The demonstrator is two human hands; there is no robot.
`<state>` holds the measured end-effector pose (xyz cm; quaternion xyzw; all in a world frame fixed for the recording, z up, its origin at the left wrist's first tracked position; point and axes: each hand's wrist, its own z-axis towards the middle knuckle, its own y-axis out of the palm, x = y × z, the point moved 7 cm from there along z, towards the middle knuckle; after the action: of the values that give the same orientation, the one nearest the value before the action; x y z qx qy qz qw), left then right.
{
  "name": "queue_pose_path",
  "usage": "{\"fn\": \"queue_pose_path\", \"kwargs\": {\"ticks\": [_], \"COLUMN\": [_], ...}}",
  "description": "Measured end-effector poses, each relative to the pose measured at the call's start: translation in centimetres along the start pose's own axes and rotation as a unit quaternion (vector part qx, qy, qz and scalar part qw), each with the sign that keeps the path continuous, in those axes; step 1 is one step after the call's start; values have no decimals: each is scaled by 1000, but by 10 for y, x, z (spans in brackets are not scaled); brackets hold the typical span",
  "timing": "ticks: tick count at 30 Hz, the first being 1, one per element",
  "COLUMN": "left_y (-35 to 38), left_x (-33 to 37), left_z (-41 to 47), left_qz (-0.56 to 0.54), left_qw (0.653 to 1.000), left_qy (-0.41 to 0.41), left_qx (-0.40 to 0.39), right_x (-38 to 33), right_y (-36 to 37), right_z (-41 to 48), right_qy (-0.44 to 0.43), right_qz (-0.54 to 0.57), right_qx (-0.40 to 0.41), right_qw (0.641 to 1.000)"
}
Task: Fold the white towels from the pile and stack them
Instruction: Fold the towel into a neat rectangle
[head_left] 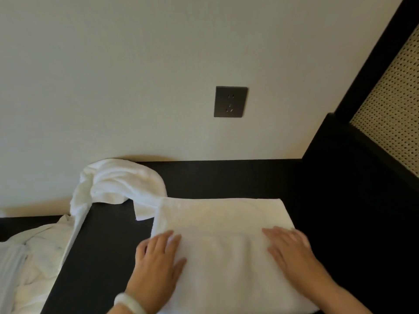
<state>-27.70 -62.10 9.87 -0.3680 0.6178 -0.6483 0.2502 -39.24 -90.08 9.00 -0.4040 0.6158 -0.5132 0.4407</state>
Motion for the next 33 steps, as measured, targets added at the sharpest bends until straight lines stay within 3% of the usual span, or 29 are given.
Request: {"fn": "queue_pose_path", "kwargs": {"ticks": [2,8,11,12,14,15,16,17,19,21,24,30,33], "left_y": [-8,-1,-2,-3,-14,-19,-21,-20,-15,-8,3,7,-9], "left_x": [-16,-53,-67,-68,-65,-68,-74,-80,-82,-75,-69,-68,-76], "left_z": [23,56,55,53,52,58,65,74,91,99,101,104,108], "left_qz": [-2,-148,-234,-326,-535,-590,-611,-595,-486,-371,-355,-377,-382], "left_qw": [999,973,945,912,801,766,756,773,849,906,909,902,896], "left_qy": [-51,-94,-93,-93,-96,-115,-140,-164,-191,-199,-216,-209,-212], "left_qx": [7,-153,-210,-232,-252,-228,-191,-148,-81,-52,-25,7,81], "right_x": [17,40,53,57,60,64,67,70,71,64,63,63,68], "right_y": [-6,-15,-22,-28,-47,-56,-62,-64,-52,-28,-8,-16,-35], "right_z": [13,33,28,25,24,30,39,50,71,84,89,86,90], "right_qy": [25,96,130,145,153,156,161,171,203,222,252,241,228], "right_qz": [-14,19,152,234,408,459,483,482,429,353,272,221,228], "right_qx": [-8,-136,-194,-204,-192,-157,-113,-63,13,30,81,167,216], "right_qw": [1000,986,960,939,879,861,853,857,880,908,925,930,922]}}
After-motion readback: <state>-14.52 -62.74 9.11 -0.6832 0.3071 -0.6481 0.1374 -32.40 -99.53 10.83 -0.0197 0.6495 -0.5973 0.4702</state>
